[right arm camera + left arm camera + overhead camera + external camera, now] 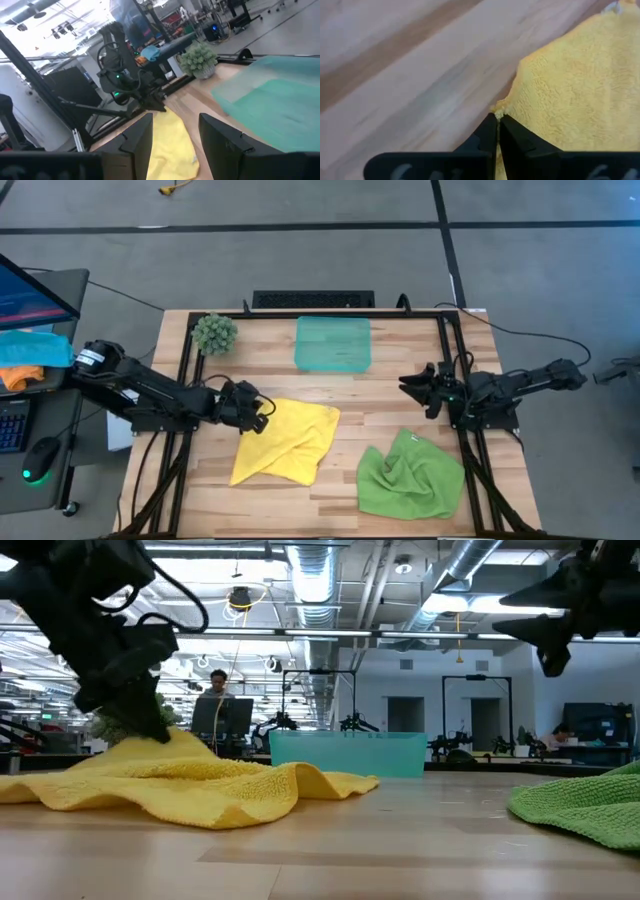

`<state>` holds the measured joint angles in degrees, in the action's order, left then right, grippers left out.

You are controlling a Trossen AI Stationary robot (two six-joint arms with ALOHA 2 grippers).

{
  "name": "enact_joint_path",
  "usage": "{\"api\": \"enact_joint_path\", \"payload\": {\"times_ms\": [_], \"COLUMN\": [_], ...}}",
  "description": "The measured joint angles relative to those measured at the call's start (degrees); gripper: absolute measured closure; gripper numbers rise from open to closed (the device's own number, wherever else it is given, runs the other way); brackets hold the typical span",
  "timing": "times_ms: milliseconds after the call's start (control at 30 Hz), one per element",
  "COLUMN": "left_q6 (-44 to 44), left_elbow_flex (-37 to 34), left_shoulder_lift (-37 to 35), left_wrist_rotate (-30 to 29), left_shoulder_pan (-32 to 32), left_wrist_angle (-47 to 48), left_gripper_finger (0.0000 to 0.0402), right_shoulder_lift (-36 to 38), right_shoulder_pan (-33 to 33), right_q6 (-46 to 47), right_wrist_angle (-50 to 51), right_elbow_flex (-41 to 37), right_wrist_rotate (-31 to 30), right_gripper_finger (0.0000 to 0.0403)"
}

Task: Roll microfiber towels into tight, uniform cylinder then place into a basket
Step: Fold the yellow microfiber cloth

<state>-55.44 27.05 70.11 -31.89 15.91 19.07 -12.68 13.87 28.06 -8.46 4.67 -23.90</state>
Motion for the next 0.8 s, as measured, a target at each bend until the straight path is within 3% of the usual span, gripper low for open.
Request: {"api": "enact_joint_path", "payload": {"times_ms": [633, 800], "left_q6": [5.9, 7.8], "left_elbow_flex": [1.2, 1.2], "left_shoulder_lift": [0.0, -0.1], "left_wrist_rotate": [-1.1, -2.6], "left_shoulder_pan": [-0.8, -0.8], "left_wrist_angle": [0.0, 0.3], "left_gripper_finger": [0.0400, 0.0400], "right_shoulder_lift": [-32.7, -39.5], "right_shoulder_pan": [3.8, 3.2], "right_q6": [-0.2, -0.1], "right_wrist_angle": [-31.3, -34.0], "right_elbow_flex": [0.1, 2.4], "right_wrist_rotate": [0.0, -0.1], "right_gripper_finger": [0.0221, 0.0221]}}
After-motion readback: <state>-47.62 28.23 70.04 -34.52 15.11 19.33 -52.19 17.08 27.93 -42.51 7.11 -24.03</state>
